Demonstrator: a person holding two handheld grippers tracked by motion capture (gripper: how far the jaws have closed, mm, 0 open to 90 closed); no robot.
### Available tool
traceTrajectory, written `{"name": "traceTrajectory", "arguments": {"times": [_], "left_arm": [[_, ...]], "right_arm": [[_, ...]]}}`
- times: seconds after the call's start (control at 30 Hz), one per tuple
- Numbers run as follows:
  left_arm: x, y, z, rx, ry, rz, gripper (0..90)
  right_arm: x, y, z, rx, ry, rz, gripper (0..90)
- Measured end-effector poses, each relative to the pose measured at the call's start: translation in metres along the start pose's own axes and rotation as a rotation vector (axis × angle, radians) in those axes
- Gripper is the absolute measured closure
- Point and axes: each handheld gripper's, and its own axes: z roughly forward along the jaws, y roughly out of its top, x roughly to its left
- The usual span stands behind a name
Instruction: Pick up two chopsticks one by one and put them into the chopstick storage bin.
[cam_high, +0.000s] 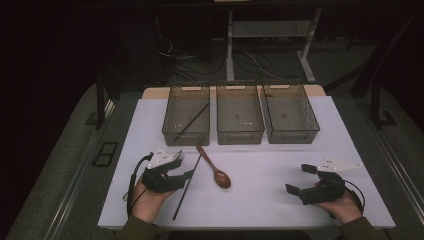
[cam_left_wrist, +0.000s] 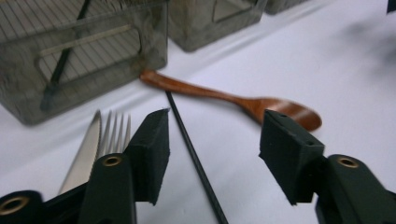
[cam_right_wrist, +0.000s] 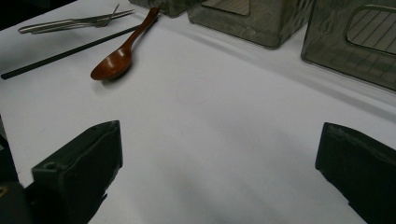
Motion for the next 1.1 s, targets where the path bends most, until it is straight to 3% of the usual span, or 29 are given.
{"name": "traceTrajectory", "arguments": {"times": [0.17,0.43,0.63,0.93,1.1], "left_arm": [[-0.002,-0.009,-0.001,0.017,0.0,-0.009,52.1],[-0.005,-0.018,0.008,0.097,-0.004,-0.02,62.1],[-0.01,-0.024,0.014,0.169,-0.001,-0.021,67.5],[-0.01,-0.03,0.017,0.232,0.013,-0.028,72.1],[-0.013,-0.03,0.021,0.268,0.034,0.001,77.2]], "right_arm": [[0.0,0.0,0.001,0.002,0.001,-0.004,0.9],[0.0,0.0,0.001,0.001,0.002,-0.009,0.9],[0.0,0.0,0.0,0.0,0.0,-0.003,0.9],[0.0,0.0,0.0,-0.003,0.001,-0.006,0.9],[0.0,0.0,0.0,-0.005,0.001,-0.007,0.9]]}}
